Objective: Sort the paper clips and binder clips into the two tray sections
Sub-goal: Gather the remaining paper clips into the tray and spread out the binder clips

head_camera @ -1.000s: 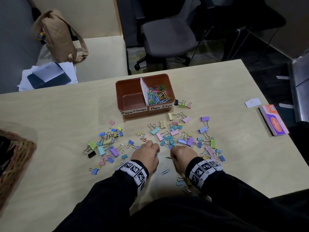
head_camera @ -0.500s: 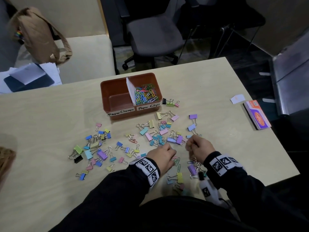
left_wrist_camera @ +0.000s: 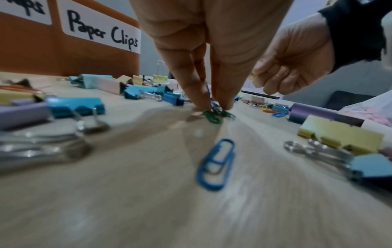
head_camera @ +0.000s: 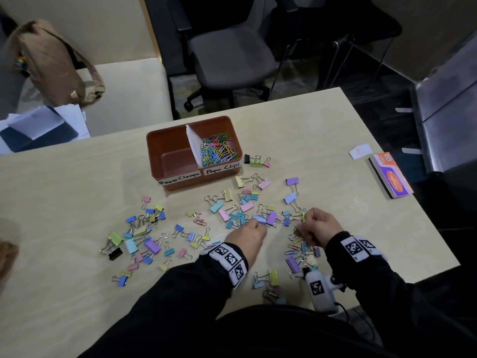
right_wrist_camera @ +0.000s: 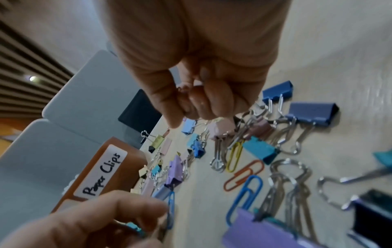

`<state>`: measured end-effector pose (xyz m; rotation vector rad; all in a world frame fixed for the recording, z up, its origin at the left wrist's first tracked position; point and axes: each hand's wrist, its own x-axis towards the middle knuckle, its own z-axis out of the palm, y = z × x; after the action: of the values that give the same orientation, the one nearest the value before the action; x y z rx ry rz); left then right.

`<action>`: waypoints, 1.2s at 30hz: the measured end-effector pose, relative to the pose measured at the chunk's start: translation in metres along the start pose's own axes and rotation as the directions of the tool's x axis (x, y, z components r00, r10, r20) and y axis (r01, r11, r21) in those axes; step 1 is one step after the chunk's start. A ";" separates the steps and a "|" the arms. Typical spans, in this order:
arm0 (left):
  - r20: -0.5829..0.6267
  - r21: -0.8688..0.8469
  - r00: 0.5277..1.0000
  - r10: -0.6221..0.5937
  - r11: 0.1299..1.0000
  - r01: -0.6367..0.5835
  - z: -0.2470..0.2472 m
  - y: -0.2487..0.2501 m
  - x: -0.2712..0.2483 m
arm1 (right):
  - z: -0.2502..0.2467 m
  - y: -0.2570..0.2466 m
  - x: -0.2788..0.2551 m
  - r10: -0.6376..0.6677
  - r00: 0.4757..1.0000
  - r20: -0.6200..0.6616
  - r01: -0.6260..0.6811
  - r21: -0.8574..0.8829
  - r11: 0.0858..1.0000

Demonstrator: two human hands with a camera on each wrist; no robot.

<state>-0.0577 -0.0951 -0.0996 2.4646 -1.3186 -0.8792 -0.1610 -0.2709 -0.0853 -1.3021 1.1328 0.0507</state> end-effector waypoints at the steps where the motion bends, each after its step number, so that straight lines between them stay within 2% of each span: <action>1: 0.004 -0.019 1.000 -0.007 1.000 0.008 -0.002 -0.002 -0.002 | 0.000 0.000 0.001 0.003 1.000 0.008 -0.003 -0.010 1.000; 6: 0.081 -0.008 0.997 -0.012 1.000 0.012 -0.005 -0.007 -0.002 | -0.002 0.000 0.005 -0.008 0.999 0.049 0.009 -0.013 1.000; 11: 0.081 -0.004 0.996 -0.021 1.000 0.021 -0.007 -0.010 0.007 | -0.015 -0.001 0.012 0.070 0.991 -0.112 -0.071 -0.008 0.997; 15: 0.050 0.083 0.999 0.006 0.997 -0.010 -0.007 -0.010 0.007 | -0.023 -0.004 0.012 0.147 0.963 -0.227 -0.141 0.043 0.989; 18: -0.027 0.013 0.999 -0.047 0.999 0.048 -0.008 -0.011 0.001 | -0.025 0.000 0.004 0.044 0.958 -0.285 -0.093 -0.162 0.982; 20: -0.051 -0.055 0.991 -0.125 0.991 0.122 -0.010 -0.014 -0.004 | -0.024 0.006 0.001 -0.032 0.964 -0.265 -0.044 -0.279 0.959; 24: -0.044 -0.095 0.981 -0.188 0.978 0.183 -0.010 -0.021 -0.011 | -0.015 0.012 -0.006 -0.044 0.977 -0.210 -0.013 -0.262 0.965; 28: -0.063 -0.105 0.987 -0.148 0.984 0.141 -0.010 -0.021 -0.010 | -0.003 0.001 -0.018 -0.126 0.974 -0.187 0.060 -0.322 0.945; 30: -0.050 -0.106 0.994 -0.102 0.990 0.096 -0.009 -0.020 -0.010 | 0.000 -0.001 -0.017 -0.188 0.970 -0.154 0.108 -0.421 0.900; 32: -0.007 -0.106 0.999 -0.052 0.993 0.051 -0.007 -0.020 -0.011 | 0.003 -0.001 -0.018 -0.237 0.969 -0.073 0.147 -0.601 0.785; 35: 0.077 -0.047 0.997 0.000 0.999 0.003 -0.005 -0.019 -0.013 | 0.018 0.000 -0.020 -0.177 0.978 0.112 0.201 -0.742 0.639; 36: 0.090 -0.028 0.996 0.011 1.000 -0.008 -0.005 -0.018 -0.013 | 0.024 -0.001 -0.022 -0.162 0.970 0.182 0.242 -0.799 0.551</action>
<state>-0.0477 -0.0749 -0.0987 2.4222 -1.3363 -1.0099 -0.1564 -0.2411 -0.0738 -2.2449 0.8734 0.5207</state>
